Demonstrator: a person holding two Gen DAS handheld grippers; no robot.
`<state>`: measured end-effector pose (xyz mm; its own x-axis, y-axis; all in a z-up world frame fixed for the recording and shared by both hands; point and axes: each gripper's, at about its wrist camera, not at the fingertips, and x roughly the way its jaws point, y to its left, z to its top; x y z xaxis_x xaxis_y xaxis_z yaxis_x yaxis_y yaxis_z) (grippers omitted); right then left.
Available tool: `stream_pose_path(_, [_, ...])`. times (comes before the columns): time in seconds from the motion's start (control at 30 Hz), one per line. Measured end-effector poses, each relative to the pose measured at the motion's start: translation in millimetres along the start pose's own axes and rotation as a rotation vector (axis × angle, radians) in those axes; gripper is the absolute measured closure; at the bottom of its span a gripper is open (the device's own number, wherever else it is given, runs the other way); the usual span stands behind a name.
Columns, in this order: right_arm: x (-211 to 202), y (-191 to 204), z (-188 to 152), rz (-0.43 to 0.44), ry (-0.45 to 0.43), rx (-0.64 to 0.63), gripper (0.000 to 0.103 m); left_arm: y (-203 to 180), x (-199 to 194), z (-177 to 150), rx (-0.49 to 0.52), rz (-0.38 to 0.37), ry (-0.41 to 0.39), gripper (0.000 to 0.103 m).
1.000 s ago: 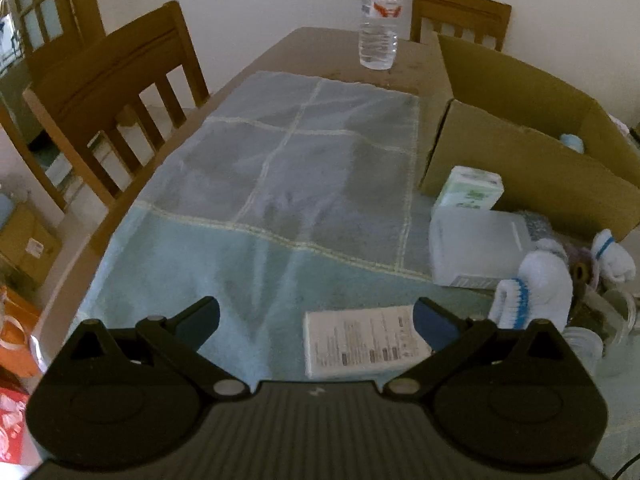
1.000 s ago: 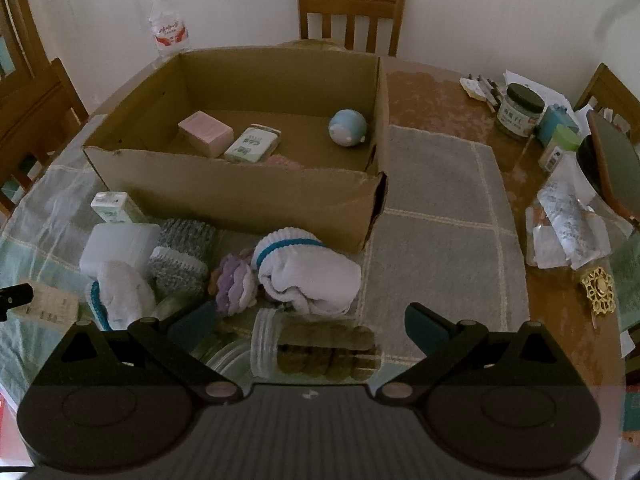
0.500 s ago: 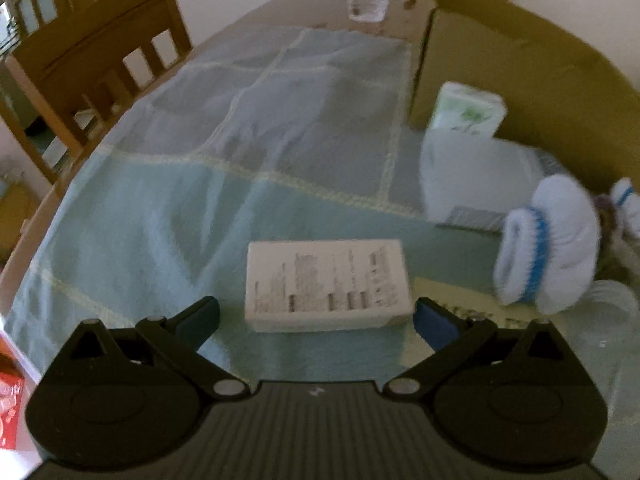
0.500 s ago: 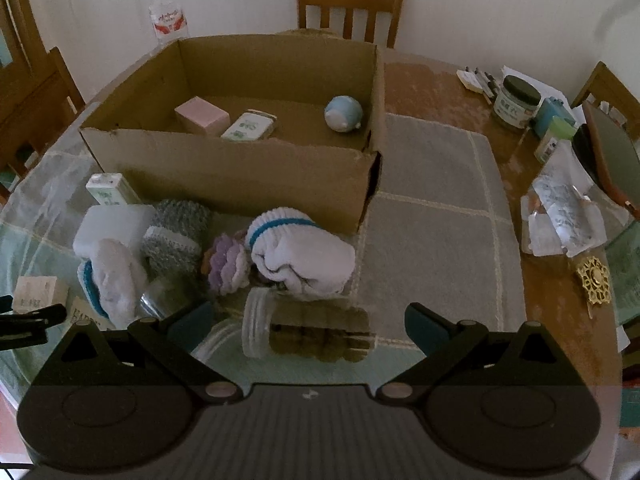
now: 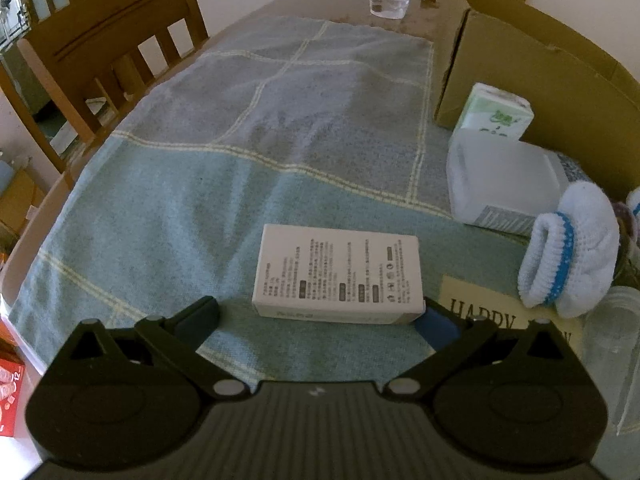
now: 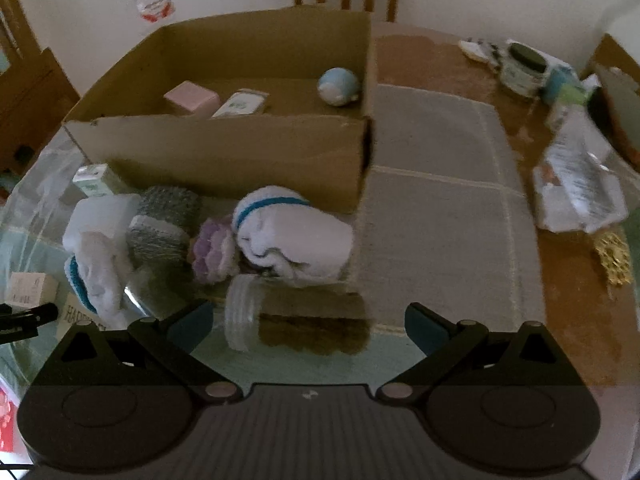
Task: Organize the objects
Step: 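Move both tools back to the pile toward the white box and snack jar, then grasp the white printed box with the left tool while the right tool grasps the snack jar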
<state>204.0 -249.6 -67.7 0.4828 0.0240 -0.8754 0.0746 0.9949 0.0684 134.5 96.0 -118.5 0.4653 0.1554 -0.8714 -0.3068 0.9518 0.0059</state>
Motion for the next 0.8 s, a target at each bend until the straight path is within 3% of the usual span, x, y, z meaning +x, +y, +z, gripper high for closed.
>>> stream_pose_path(0.17, [19.7, 8.8, 4.9, -0.026, 0.02, -0.033, 0.0, -1.2, 0.4, 0.2, -0.01, 0.005, -0.004, 0.0])
stream_pose_path(0.8, [40.7, -28.3, -2.9, -0.074, 0.09, 0.007, 0.0, -24.5, 8.9, 10.4, 0.027, 0.032, -0.048, 0.001])
